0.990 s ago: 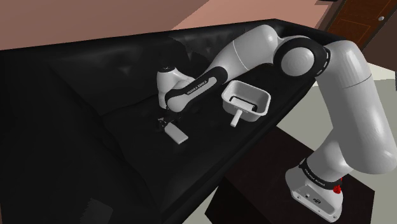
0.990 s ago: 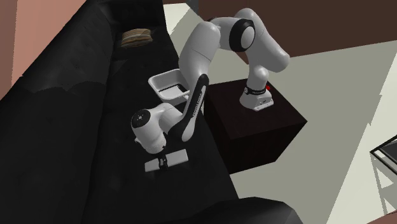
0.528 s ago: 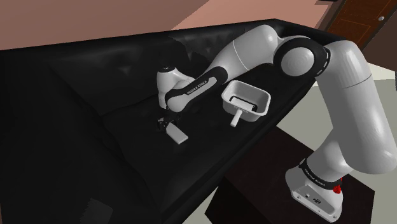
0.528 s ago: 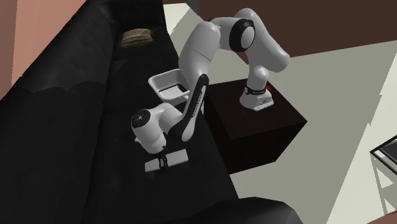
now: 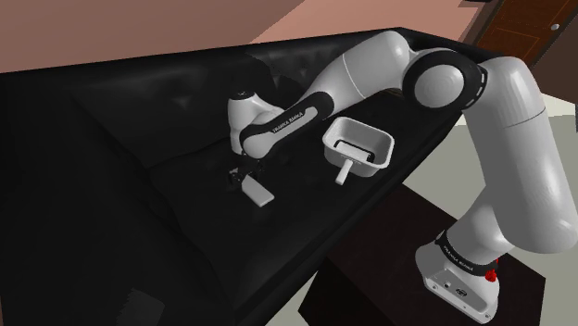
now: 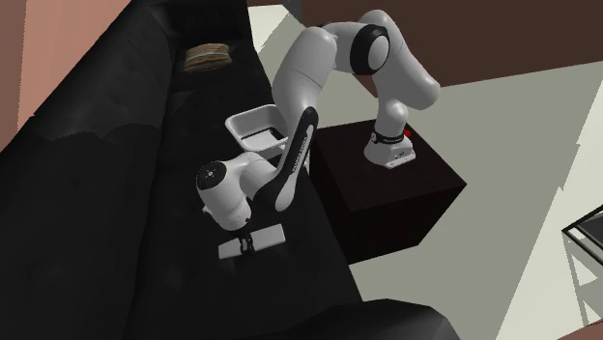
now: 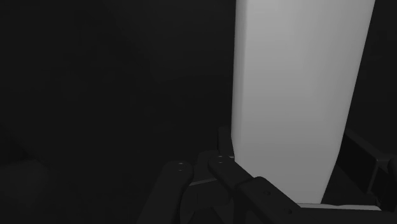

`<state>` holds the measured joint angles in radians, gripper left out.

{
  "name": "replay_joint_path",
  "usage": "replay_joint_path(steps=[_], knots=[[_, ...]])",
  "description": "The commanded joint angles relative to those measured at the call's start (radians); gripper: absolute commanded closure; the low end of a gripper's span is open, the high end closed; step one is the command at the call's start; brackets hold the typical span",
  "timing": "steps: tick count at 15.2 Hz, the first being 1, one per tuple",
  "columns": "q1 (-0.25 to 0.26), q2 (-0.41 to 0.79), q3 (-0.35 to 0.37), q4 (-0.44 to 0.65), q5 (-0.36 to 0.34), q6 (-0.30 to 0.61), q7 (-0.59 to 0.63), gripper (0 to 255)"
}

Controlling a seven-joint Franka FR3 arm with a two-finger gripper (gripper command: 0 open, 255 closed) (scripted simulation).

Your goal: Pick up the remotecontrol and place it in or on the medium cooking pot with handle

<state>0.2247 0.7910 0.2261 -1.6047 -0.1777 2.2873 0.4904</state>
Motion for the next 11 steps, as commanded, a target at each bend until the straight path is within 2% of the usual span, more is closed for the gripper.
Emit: replay_joint_path(steps=[1,11], knots=[[-0.003,-0.023,0.004,-0.010,0.004,-0.013,-0.001,255],[-0.015,-0.114,0.021,-0.018,0.023,-0.096,-0.009,255]])
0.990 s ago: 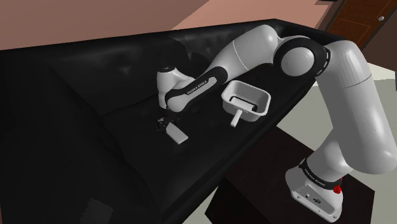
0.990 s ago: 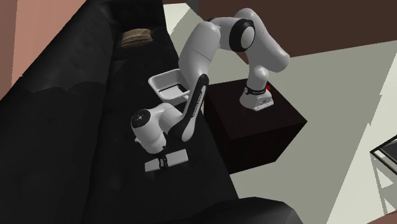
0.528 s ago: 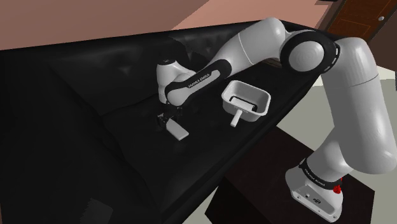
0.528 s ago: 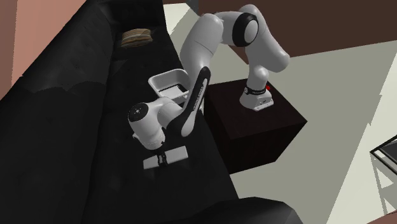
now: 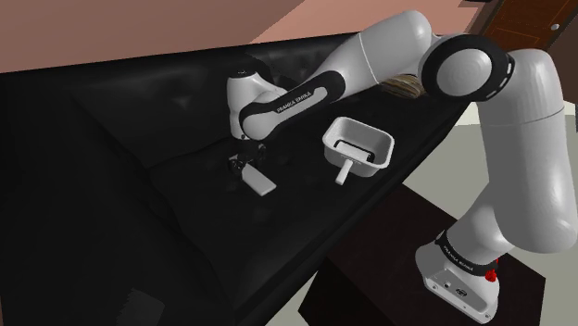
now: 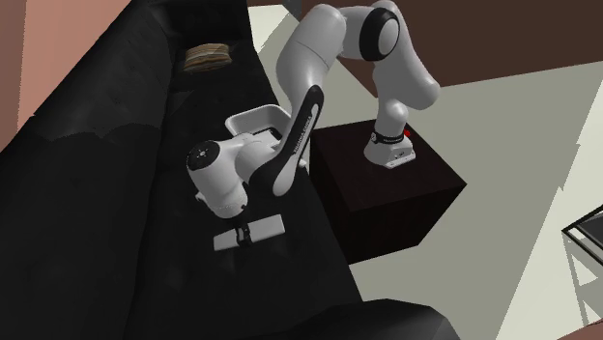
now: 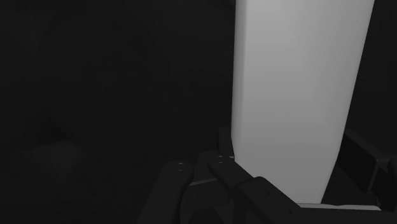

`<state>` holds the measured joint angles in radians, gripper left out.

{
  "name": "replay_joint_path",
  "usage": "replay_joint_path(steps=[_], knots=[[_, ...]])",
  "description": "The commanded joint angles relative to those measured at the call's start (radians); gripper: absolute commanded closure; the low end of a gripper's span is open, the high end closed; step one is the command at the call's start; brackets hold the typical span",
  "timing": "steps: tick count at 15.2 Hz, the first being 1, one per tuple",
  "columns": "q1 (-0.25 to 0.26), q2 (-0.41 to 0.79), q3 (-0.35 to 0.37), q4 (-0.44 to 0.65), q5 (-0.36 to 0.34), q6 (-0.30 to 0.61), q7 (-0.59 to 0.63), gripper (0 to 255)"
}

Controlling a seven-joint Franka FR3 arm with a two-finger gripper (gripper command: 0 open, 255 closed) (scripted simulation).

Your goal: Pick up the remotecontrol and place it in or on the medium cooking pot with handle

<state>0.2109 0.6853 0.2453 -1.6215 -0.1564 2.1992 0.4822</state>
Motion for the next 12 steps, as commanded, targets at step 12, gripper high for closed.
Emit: replay_joint_path(steps=[12], knots=[[-0.012,-0.101,0.018,0.021,0.025,-0.120,-0.011,255]])
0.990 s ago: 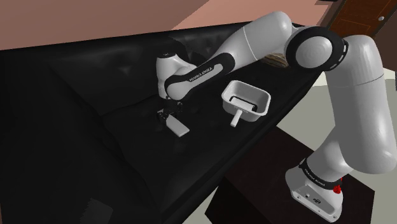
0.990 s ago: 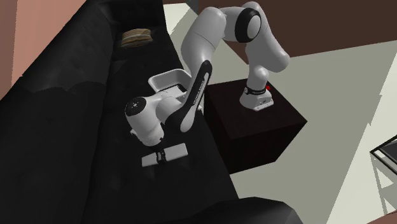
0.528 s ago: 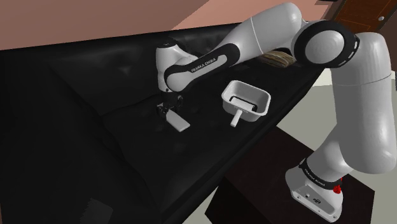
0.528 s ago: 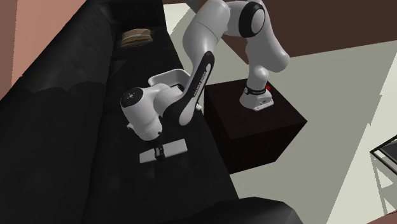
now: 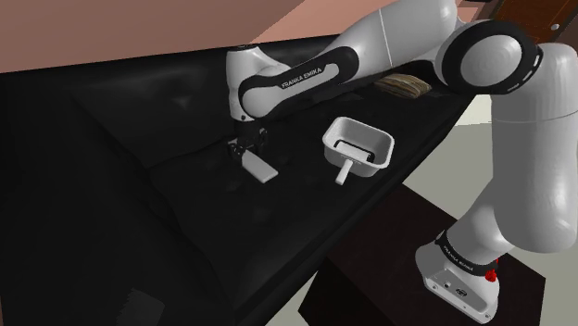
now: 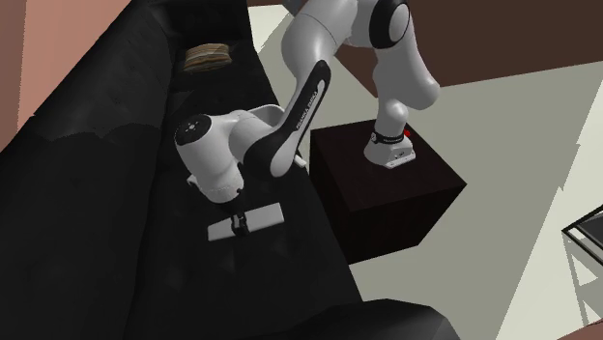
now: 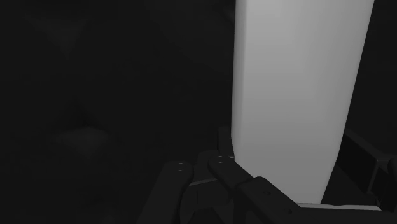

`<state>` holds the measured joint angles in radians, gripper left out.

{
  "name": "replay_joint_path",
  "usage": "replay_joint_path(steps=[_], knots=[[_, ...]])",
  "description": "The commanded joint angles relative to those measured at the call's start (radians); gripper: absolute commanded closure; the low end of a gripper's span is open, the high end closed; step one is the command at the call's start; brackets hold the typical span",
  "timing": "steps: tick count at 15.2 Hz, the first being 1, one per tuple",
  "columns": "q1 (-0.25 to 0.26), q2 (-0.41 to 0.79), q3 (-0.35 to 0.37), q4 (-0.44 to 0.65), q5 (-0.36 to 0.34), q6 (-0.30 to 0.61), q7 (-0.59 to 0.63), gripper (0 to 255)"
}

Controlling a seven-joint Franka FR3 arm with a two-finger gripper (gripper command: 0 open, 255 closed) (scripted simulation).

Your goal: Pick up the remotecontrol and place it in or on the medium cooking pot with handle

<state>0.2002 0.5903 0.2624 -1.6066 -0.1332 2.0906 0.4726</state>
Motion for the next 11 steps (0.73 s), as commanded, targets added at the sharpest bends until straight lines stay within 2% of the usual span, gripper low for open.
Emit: replay_joint_path(steps=[1,11], knots=[[-0.002,-0.012,0.002,0.009,0.004,-0.021,-0.002,255],[-0.006,-0.071,0.012,0.057,0.020,-0.126,-0.010,255]])
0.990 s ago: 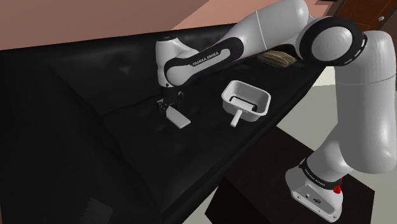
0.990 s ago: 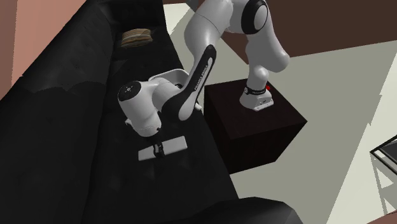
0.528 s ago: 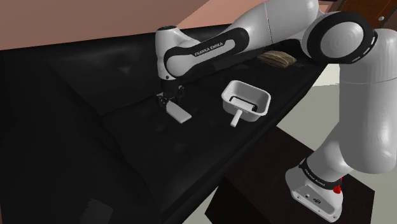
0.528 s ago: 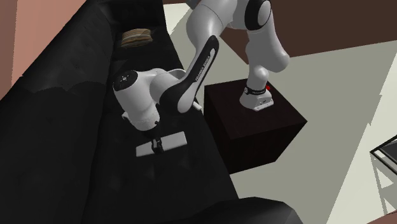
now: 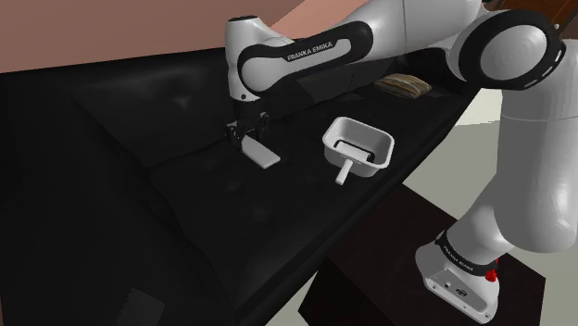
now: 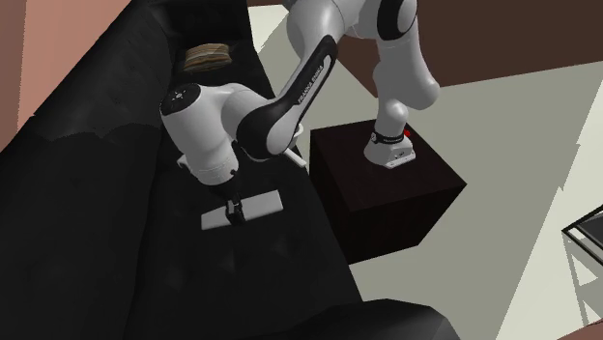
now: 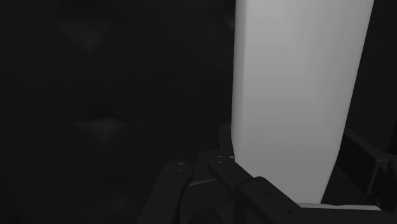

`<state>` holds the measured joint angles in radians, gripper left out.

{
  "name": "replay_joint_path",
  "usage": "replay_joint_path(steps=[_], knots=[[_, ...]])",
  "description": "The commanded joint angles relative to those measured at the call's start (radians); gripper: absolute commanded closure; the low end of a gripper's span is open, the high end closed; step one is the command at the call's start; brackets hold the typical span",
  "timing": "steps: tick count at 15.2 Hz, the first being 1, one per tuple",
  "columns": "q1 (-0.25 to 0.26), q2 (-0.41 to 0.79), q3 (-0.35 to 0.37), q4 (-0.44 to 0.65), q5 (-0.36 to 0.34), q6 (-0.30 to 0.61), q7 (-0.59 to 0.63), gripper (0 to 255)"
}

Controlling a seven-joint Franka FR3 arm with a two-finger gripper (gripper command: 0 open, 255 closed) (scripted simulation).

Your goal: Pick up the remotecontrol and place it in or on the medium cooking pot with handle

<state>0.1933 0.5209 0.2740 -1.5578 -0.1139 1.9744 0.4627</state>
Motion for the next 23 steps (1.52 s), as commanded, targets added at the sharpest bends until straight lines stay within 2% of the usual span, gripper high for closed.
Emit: replay_joint_path(steps=[1,11,23], knots=[[0.000,-0.004,0.001,0.011,0.002,-0.016,0.000,255],[-0.163,-0.267,-0.031,-0.373,0.062,0.113,-0.191,255],[-0.322,-0.479,-0.135,-0.650,0.098,0.184,-0.468,255]])
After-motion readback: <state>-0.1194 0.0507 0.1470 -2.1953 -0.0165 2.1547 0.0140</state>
